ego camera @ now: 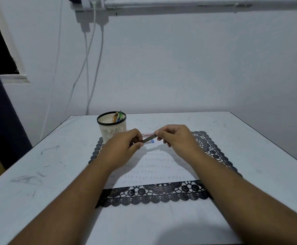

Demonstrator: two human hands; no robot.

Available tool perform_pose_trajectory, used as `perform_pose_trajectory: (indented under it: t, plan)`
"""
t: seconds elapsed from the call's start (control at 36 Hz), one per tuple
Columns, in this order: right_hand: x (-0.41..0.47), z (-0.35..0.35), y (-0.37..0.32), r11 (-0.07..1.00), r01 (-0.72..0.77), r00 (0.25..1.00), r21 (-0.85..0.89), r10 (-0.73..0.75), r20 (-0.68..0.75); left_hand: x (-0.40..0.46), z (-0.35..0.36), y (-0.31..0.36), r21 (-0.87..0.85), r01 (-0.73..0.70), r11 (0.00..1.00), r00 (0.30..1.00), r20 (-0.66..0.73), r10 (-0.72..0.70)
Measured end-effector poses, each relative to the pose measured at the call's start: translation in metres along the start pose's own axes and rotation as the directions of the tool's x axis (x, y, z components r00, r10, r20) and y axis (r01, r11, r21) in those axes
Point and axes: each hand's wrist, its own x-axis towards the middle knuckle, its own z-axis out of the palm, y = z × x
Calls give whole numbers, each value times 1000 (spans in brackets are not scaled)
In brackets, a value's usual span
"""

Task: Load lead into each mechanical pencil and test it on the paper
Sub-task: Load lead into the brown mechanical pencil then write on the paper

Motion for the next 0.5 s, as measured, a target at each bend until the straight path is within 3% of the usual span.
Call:
perform_pose_trajectory:
  t: [0.14, 0.25, 0.39, 0.5]
  plan:
    - [-3, 5, 0, 996, -16, 999, 85, 20, -49, 0, 3, 3, -54, 3, 999, 1000, -20, -4]
    - [-7, 20, -3, 964, -81, 997, 254, 74, 36, 1, 8, 5, -240, 2, 971, 996, -87, -24]
    - [-10, 33, -8, 946, 17, 999, 325, -1, -48, 1, 16, 10, -465, 29, 885, 994, -79, -74]
    - [-11, 32, -18, 881, 87, 995, 465, -56, -80, 1, 17, 10, -507, 65, 859, 997, 0, -76]
